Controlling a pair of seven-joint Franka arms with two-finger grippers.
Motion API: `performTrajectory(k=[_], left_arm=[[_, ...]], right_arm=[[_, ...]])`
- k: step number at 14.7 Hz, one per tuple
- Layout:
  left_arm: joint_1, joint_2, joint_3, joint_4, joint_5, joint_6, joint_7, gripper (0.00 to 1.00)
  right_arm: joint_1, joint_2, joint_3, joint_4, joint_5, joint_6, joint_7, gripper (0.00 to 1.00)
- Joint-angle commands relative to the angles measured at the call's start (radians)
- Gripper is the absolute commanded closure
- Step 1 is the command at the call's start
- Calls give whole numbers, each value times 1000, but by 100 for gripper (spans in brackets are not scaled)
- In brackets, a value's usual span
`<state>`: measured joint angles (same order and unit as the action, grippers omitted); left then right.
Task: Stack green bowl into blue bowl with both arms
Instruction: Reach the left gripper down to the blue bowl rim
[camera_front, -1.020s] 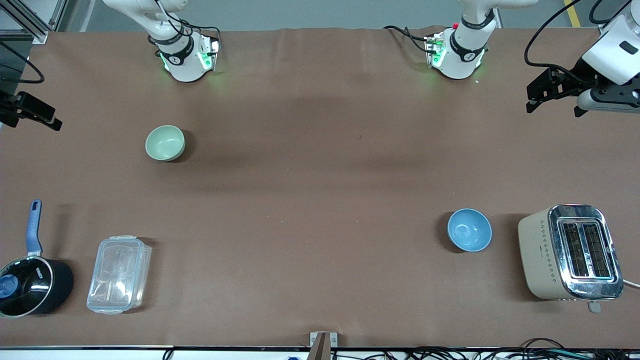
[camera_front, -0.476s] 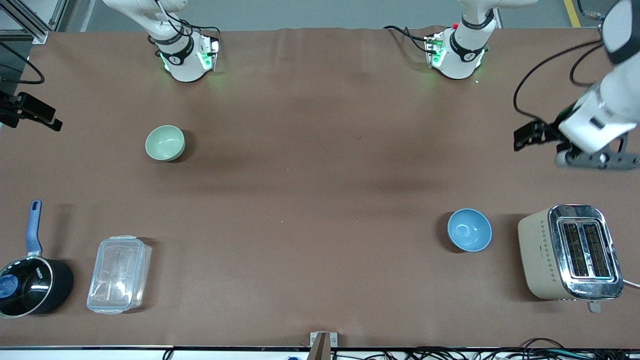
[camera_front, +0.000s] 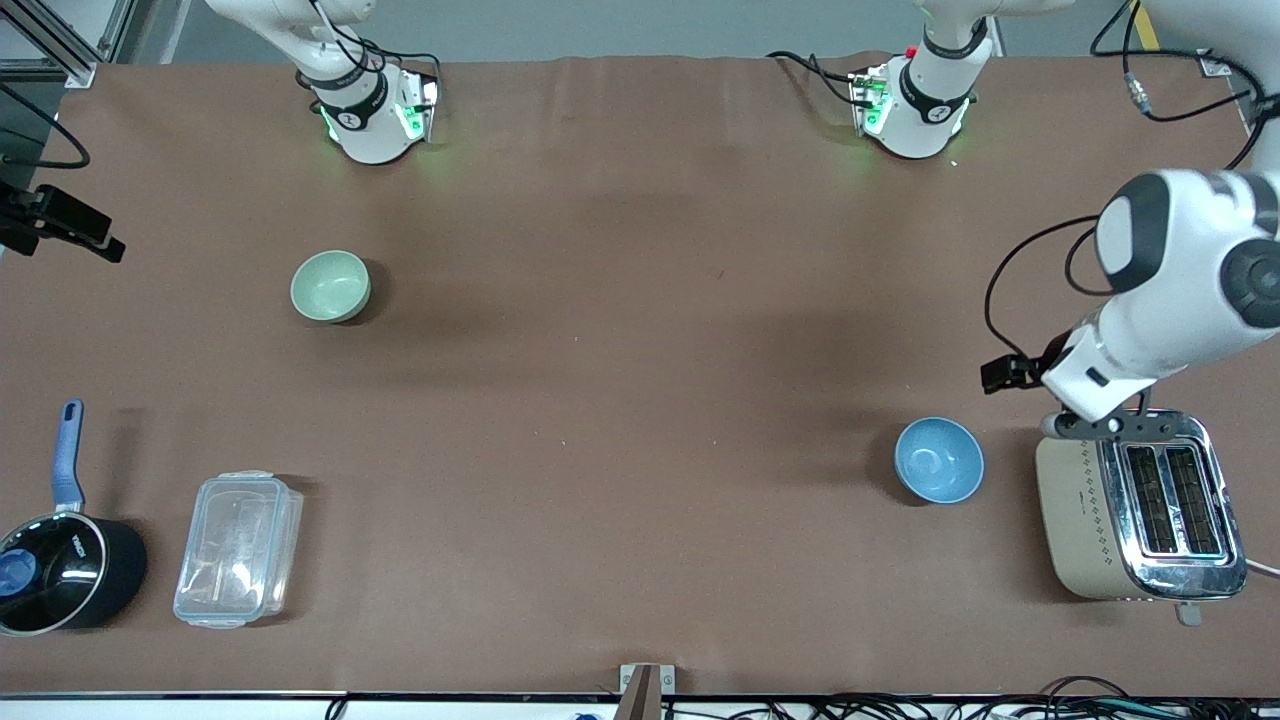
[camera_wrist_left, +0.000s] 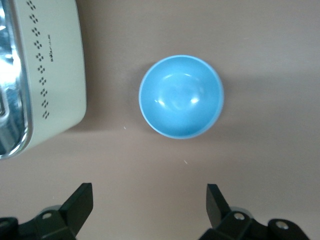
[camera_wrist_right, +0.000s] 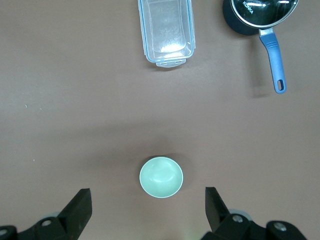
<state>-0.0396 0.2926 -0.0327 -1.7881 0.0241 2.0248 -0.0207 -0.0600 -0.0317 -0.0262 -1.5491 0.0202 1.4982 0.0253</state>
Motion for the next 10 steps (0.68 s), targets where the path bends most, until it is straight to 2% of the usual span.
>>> performTrajectory(k=[1,7,10], left_arm=[[6,81,0,3,27,72,-5,6],[17,258,2,4,28,276,7,26],[33,309,2,10,30,340,10,39]], right_arm=[[-7,3,3,4,9,-9,-10,0],[-12,3,3,-2,9,-10,-10,0],[-11,3,3,-2,7,-7,-12,0]])
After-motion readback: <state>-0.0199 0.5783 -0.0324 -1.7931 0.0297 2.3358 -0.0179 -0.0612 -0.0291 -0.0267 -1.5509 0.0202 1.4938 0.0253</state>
